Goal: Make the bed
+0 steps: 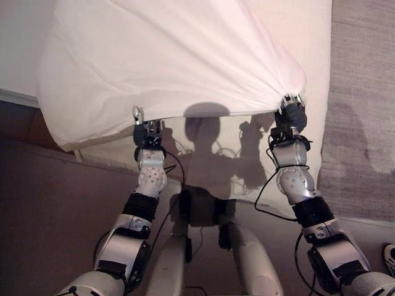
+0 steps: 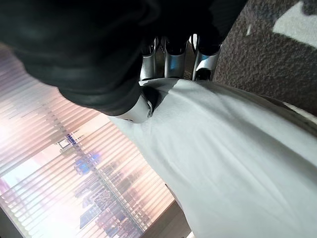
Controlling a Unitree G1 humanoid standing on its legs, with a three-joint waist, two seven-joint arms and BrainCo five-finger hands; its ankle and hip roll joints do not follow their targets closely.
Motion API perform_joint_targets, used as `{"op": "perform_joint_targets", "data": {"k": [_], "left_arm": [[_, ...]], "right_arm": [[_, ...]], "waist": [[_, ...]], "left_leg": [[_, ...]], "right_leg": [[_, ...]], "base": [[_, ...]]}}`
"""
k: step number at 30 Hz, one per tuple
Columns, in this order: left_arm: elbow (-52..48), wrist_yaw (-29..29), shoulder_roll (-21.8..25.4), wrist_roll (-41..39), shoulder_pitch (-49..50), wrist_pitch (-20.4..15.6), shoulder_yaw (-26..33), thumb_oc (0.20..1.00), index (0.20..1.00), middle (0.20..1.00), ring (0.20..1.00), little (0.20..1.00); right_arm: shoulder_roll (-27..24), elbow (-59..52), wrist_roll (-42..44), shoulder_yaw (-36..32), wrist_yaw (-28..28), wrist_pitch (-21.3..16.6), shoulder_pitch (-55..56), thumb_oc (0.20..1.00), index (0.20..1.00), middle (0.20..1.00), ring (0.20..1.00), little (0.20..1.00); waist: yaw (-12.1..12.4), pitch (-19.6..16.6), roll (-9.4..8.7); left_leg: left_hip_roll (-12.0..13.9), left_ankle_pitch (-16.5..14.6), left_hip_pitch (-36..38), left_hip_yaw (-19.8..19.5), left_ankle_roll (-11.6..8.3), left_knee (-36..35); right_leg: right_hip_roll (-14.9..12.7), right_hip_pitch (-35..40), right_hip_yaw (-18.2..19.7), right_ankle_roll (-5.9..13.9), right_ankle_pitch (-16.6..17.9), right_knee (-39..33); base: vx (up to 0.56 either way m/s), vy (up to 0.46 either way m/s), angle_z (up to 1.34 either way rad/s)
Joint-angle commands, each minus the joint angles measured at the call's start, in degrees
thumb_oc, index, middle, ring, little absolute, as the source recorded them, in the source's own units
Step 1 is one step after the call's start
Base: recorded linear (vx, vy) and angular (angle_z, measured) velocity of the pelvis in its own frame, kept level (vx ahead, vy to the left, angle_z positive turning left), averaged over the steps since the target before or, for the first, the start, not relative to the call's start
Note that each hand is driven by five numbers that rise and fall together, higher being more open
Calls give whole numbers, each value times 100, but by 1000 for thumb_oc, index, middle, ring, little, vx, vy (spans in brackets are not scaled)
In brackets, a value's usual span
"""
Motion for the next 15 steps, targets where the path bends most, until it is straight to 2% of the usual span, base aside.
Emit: {"op": "perform_joint_targets", "data": {"k": [1,3,4,5,6,7,8,11,15], "left_arm": [[43,29,564,552,353,-559,628,1000,1000,1000,1000,1000],[46,14,586,640,453,-513,653,1000,1000,1000,1000,1000],[50,-61,647,750,509,-382,597,937,937,937,937,937],[49,-66,650,749,517,-376,595,570,570,570,570,570],[101,-144,720,874,553,-206,504,272,272,272,272,272],[123,-383,867,964,617,5,371,200,200,200,200,200],[132,-398,875,954,620,9,371,200,200,200,200,200],[181,-907,1310,1394,730,479,8,200,200,200,200,200],[129,-1140,1455,1546,707,611,-190,200,200,200,200,200]], "right_arm": [[-40,-267,-135,-1292,-83,-736,844,200,200,200,200,200],[12,-267,-104,-1332,-29,-725,983,200,200,200,200,200],[23,-272,-94,-1313,22,-709,1060,200,200,200,200,200],[28,-274,-88,-1314,30,-710,1071,200,200,200,200,200],[48,-276,-72,-1283,90,-683,1125,200,200,200,200,200],[84,-287,-34,-1253,219,-638,1195,200,200,200,200,200],[90,-286,-29,-1254,227,-638,1201,200,200,200,200,200],[118,-219,90,-1031,592,-478,1277,200,200,200,200,200],[155,-146,128,-891,792,-363,1365,200,200,200,200,200]], "waist": [[46,-873,-314],[44,-870,-325],[30,-854,-329],[31,-863,-332],[21,-850,-321],[10,-834,-303],[13,-839,-309],[13,-812,-277],[14,-810,-278]], "left_leg": [[-91,-677,459,286,-251,-56],[-101,-637,429,278,-241,-56],[-104,-627,400,272,-229,-56],[-104,-625,396,270,-229,-56],[-98,-647,401,262,-220,-56],[-99,-634,376,253,-195,-56],[-99,-635,376,255,-195,-56],[-84,-604,346,234,-99,-56],[-84,-591,345,230,-86,-56]], "right_leg": [[-212,-271,247,401,371,196],[-214,-274,242,397,422,150],[-213,-265,258,398,437,103],[-212,-263,256,398,444,93],[-205,-251,270,402,414,92],[-195,-259,291,396,428,74],[-195,-260,293,396,429,72],[-132,-360,417,379,472,144],[-114,-367,487,374,470,151]], "base": [[30,20,1],[-7,16,1],[0,0,0],[0,0,0],[11,31,4],[11,31,3],[-6,40,1],[-16,64,-1],[-4,36,-5]]}}
